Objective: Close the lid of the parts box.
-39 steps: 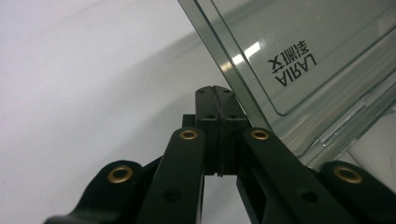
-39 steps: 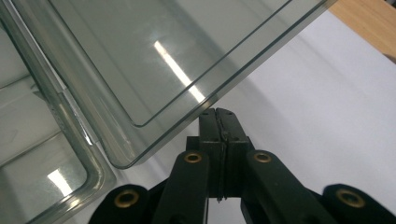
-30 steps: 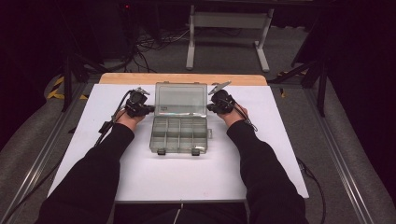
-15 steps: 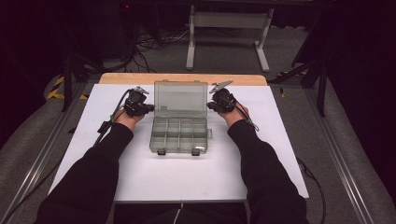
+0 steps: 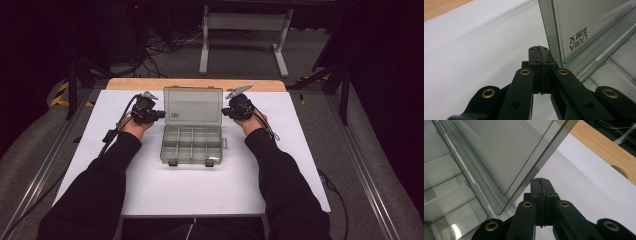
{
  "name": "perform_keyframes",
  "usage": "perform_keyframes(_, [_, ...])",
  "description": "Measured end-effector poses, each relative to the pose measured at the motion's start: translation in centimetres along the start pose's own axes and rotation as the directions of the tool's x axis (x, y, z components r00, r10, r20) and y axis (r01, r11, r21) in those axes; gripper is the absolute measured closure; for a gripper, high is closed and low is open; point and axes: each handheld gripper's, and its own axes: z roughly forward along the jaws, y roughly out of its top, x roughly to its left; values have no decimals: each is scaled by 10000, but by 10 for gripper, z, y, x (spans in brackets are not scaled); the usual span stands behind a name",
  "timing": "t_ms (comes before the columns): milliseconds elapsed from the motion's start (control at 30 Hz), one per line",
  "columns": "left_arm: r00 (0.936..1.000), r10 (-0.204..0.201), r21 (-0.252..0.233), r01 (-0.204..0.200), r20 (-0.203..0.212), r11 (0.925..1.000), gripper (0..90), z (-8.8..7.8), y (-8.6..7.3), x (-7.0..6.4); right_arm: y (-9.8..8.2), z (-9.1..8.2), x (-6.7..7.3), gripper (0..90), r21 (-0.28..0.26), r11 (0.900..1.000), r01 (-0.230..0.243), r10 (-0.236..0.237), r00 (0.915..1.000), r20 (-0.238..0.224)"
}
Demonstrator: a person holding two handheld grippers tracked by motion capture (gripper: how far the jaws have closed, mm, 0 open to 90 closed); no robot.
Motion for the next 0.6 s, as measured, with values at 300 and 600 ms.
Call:
perform_keyframes(300, [9999, 130, -65, -130, 32, 9999, 896, -4, 1, -2, 0, -4, 2, 900, -176, 9998, 71, -72, 10000, -60])
perform_keyframes(600, [9997, 220, -107, -219, 119, 9997, 896, -8, 1, -4, 0, -10, 5, 900, -366, 9992, 173, -178, 9998, -136])
